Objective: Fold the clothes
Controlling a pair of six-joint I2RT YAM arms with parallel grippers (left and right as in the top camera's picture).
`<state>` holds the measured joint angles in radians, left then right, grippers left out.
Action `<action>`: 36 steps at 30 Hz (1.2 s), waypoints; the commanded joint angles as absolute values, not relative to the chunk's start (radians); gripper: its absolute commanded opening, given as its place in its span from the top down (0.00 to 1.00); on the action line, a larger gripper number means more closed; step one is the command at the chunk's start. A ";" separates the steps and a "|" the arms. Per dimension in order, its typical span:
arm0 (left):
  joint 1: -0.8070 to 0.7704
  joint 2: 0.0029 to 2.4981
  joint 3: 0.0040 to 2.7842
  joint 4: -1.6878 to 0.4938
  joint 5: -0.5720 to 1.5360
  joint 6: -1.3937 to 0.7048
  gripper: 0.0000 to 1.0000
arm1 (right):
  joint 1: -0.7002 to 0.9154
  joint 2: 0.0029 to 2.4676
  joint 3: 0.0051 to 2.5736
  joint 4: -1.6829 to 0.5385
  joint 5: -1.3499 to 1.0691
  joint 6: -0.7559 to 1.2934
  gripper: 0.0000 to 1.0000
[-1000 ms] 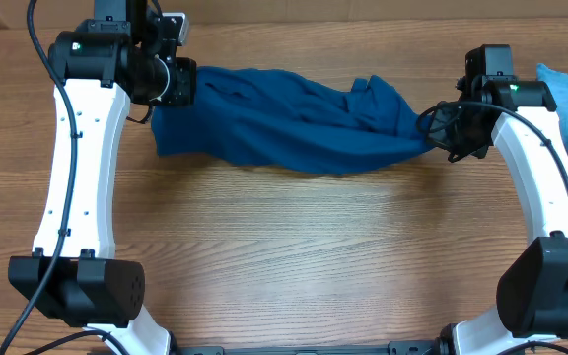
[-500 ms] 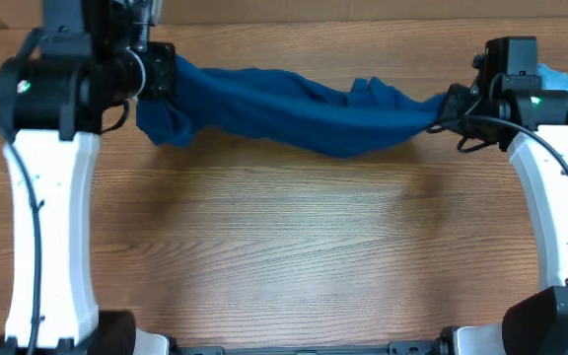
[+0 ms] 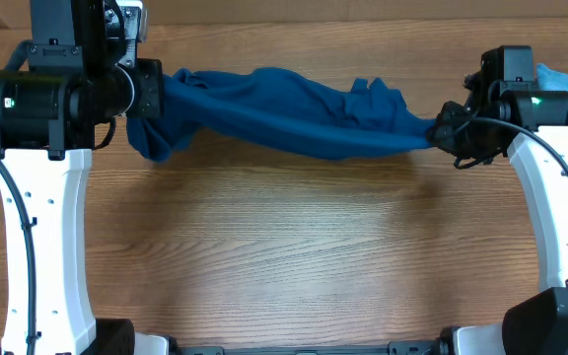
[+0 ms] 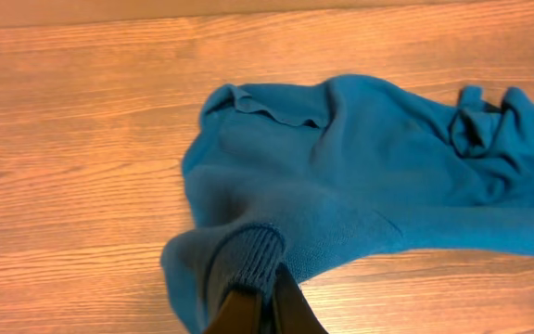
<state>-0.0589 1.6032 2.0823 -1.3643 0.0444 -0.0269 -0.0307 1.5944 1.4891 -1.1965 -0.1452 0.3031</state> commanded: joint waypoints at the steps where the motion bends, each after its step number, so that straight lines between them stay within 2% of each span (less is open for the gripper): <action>1: -0.059 1.501 2.104 -1.349 -0.017 -0.041 0.96 | -0.027 1.506 1.494 -1.179 -0.148 0.293 0.96; 10: -0.059 1.382 2.289 -1.333 -0.134 -0.046 0.96 | -0.027 1.293 1.610 -1.060 -0.147 0.262 0.96; 14: -0.059 1.356 2.413 -1.327 -0.152 -0.046 0.96 | -0.027 1.212 1.701 -1.063 -0.148 0.262 0.96; 22: -0.059 1.333 2.660 -1.329 -0.324 -0.053 0.96 | -0.027 1.094 1.870 -1.063 -0.092 0.262 0.96; 29: -0.059 1.342 2.702 -1.353 -0.317 -0.060 0.96 | -0.027 1.102 1.923 -1.060 -0.080 0.262 0.96; 36: -0.059 1.456 2.672 -1.413 -0.313 -0.052 0.96 | -0.027 1.245 1.923 -1.044 -0.035 0.262 0.96</action>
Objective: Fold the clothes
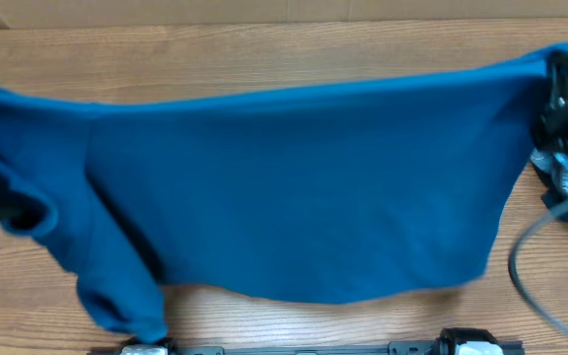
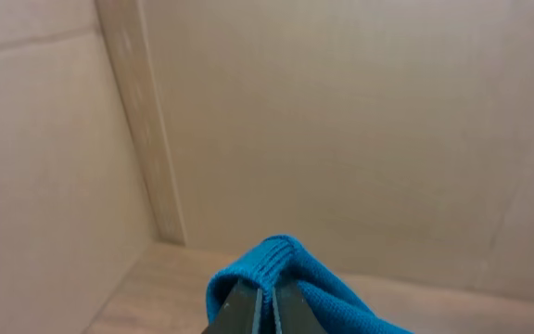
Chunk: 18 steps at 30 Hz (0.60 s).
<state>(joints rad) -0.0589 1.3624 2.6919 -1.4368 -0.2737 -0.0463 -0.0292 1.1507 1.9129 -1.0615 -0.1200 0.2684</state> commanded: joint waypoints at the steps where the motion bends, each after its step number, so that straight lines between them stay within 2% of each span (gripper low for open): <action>1: -0.059 1.473 2.673 -1.407 -0.311 -0.052 0.96 | -0.027 1.264 1.923 -1.044 -0.028 0.262 0.96; 7: -0.059 1.519 2.674 -1.392 -0.250 -0.043 0.96 | -0.027 1.304 1.926 -1.079 -0.030 0.262 0.96; 18: -0.059 1.355 2.674 -1.374 -0.307 -0.022 0.96 | -0.027 1.128 1.926 -1.110 -0.031 0.262 0.96</action>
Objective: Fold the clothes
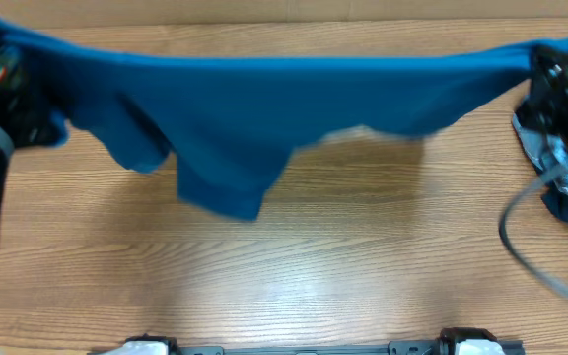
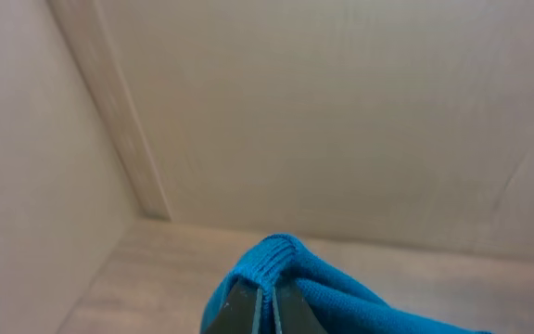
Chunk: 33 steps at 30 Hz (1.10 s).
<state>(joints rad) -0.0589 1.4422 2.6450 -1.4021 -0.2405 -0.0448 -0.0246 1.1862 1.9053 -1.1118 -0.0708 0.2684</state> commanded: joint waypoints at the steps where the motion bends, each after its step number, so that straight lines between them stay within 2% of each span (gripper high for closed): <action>1: -0.059 1.340 2.674 -1.369 -0.314 -0.022 0.96 | -0.027 1.116 1.926 -1.110 -0.031 0.262 0.96; 12: -0.059 1.273 2.674 -1.357 -0.334 -0.015 0.96 | -0.027 1.068 1.926 -1.096 -0.031 0.263 0.96; 19: -0.059 1.320 2.673 -1.317 -0.445 -0.001 0.96 | -0.027 1.091 1.925 -0.982 -0.030 0.263 0.96; 28: -0.059 1.624 2.672 -1.225 -0.428 0.027 0.96 | -0.027 1.372 1.925 -0.942 -0.031 0.293 0.96; 33: -0.059 1.844 2.672 -1.039 -0.388 0.101 0.96 | -0.027 1.557 1.926 -0.780 -0.031 0.292 0.96</action>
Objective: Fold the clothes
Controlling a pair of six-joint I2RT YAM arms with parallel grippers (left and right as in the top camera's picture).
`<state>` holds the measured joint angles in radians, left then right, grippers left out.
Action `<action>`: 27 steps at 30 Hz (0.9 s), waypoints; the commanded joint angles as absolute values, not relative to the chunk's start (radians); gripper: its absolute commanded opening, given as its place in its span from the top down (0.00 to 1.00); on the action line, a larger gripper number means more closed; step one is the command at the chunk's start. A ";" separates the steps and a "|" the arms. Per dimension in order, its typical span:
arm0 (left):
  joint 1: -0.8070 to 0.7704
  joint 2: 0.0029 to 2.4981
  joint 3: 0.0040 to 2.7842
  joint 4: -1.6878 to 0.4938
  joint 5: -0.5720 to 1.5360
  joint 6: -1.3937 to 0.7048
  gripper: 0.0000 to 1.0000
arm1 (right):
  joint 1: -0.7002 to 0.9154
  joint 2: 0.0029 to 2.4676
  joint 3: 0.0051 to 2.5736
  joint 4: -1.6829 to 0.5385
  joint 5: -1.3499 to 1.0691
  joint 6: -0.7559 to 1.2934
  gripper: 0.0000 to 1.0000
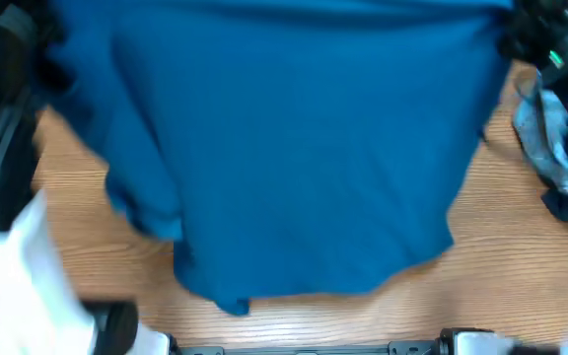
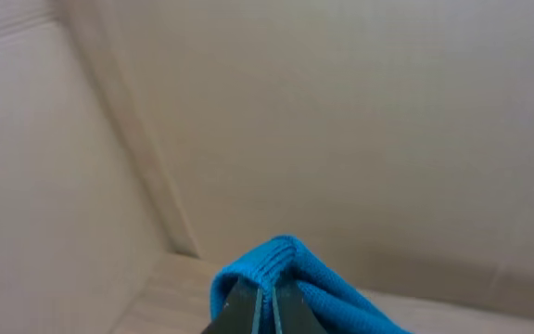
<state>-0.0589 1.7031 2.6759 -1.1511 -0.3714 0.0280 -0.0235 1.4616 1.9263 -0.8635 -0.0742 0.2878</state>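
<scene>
A blue knit sweater [image 1: 284, 148] hangs spread wide and high, close under the overhead camera, and covers most of the table. A sleeve [image 1: 146, 207] dangles at its left side. My left gripper [image 2: 269, 301] is shut on a ribbed edge of the sweater [image 2: 281, 260] and is lifted towards a cardboard wall. In the overhead view the left arm [image 1: 3, 118] is a dark blur at the left edge. My right gripper [image 1: 531, 35] is a blur at the top right corner of the cloth and holds that corner taut.
A pile of other clothes [image 1: 550, 148], grey and dark, lies at the table's right edge. Bare wooden table [image 1: 501, 286] shows only along the front and right. Cardboard walls [image 2: 360, 130] stand behind the table.
The sweater was a band stretched across the far side with part of it hanging on the left. Now it is spread open as a wide sheet reaching down towards the front edge.
The sweater first lay bunched on the far table, held at its ends by both grippers. Then it hung lifted and spread between them. Then it was drawn back into a far band. Now it is spread wide again, with both grips unchanged.
</scene>
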 commanded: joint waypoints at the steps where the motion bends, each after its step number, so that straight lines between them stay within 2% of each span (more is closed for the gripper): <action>1: -0.059 1.867 2.672 -1.000 -0.388 0.110 0.96 | -0.029 1.576 1.926 -0.740 -0.031 0.289 0.96; 4: -0.061 1.909 2.673 -0.822 -0.387 0.128 0.96 | -0.036 1.599 1.926 -0.647 -0.047 0.276 0.96; 7: -0.073 1.888 2.696 -0.738 -0.388 0.159 0.96 | -0.039 1.579 1.956 -0.638 -0.056 0.234 0.96; 14: -0.079 1.774 2.811 -0.770 -0.371 0.202 0.96 | -0.041 1.529 2.106 -0.745 -0.055 0.182 0.96; 17: -0.079 1.723 2.811 -0.887 -0.320 0.202 0.96 | -0.041 1.516 2.117 -0.817 -0.071 0.182 0.96; 21: -0.079 1.707 2.810 -1.194 -0.278 0.195 0.92 | -0.041 1.524 2.104 -1.003 -0.096 0.182 0.96; 24: -0.078 1.737 2.783 -1.472 -0.260 0.165 0.80 | -0.041 1.560 2.067 -1.201 -0.116 0.177 0.96; 25: -0.078 1.755 2.767 -1.545 -0.261 0.149 0.71 | -0.040 1.571 2.053 -1.237 -0.130 0.174 0.93; 27: -0.078 1.796 2.728 -1.651 -0.261 0.114 0.65 | -0.040 1.596 2.002 -1.312 -0.197 0.127 0.87</action>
